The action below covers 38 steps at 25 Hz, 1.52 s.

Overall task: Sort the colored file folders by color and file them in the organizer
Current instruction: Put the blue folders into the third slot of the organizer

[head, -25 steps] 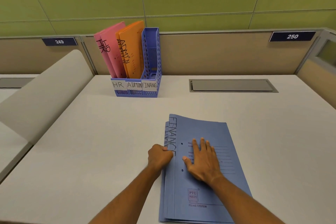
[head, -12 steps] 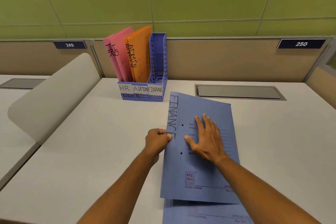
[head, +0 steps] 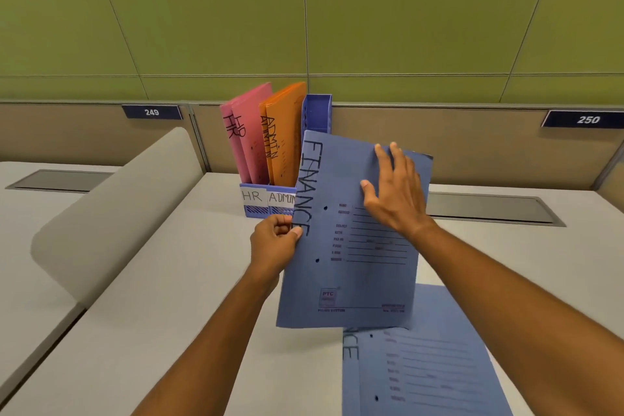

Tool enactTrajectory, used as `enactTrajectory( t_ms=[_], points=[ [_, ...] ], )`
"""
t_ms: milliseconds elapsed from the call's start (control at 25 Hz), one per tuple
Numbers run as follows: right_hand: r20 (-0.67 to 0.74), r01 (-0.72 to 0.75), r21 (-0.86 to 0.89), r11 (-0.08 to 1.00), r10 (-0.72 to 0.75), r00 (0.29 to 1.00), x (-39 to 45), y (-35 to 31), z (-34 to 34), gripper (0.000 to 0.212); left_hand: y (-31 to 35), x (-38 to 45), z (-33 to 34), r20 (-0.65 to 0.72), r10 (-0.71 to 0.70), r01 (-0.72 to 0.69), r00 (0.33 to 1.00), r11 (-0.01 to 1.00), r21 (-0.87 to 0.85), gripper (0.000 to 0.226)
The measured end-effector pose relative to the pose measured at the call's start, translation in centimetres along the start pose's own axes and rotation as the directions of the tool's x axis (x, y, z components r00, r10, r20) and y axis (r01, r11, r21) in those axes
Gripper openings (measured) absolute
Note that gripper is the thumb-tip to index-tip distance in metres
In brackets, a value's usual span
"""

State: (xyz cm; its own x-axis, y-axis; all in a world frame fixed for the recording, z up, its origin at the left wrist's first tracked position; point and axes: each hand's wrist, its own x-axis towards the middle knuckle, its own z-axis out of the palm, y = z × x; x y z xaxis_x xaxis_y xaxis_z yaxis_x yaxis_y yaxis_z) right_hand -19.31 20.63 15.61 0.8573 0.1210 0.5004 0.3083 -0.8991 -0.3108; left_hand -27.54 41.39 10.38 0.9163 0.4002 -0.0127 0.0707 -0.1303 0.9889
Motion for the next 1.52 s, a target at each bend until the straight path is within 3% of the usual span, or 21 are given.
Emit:
enactTrajectory(
  t_ms=[240,480,760,1120,1520],
  points=[
    [-0.16,0.094,0.02,0.995,-0.09,0.983,9.3,-5.1,-2.0,0.061,2.6,5.6,-4.2,-0.03,0.17,-0.171,0.985,0.985,-0.028,0.015],
    [-0.22,0.215,0.029,0.976,-0.204,0.954,15.2,-9.7,-3.0,0.032,4.5,9.1,-6.5,-0.131,0.24,-0.255,0.962,0.961,-0.107,0.012],
    [-0.26,0.398,0.02,0.917,-0.38,0.888,21.0,-13.2,-4.1,0.021,6.2,10.0,-6.8,-0.295,0.386,-0.414,0.874,0.909,-0.036,0.02],
    [-0.327,0.572,-0.082,0.816,-0.564,0.758,25.8,-13.5,-2.7,0.014,5.6,13.7,-4.1,-0.193,0.496,-0.495,0.847,0.867,0.054,0.029],
    [-0.285,0.542,-0.162,0.824,-0.565,0.774,29.3,-12.0,-0.8,0.018,5.5,19.7,0.0,-0.152,0.456,-0.454,0.877,0.89,0.051,0.03]
  ],
)
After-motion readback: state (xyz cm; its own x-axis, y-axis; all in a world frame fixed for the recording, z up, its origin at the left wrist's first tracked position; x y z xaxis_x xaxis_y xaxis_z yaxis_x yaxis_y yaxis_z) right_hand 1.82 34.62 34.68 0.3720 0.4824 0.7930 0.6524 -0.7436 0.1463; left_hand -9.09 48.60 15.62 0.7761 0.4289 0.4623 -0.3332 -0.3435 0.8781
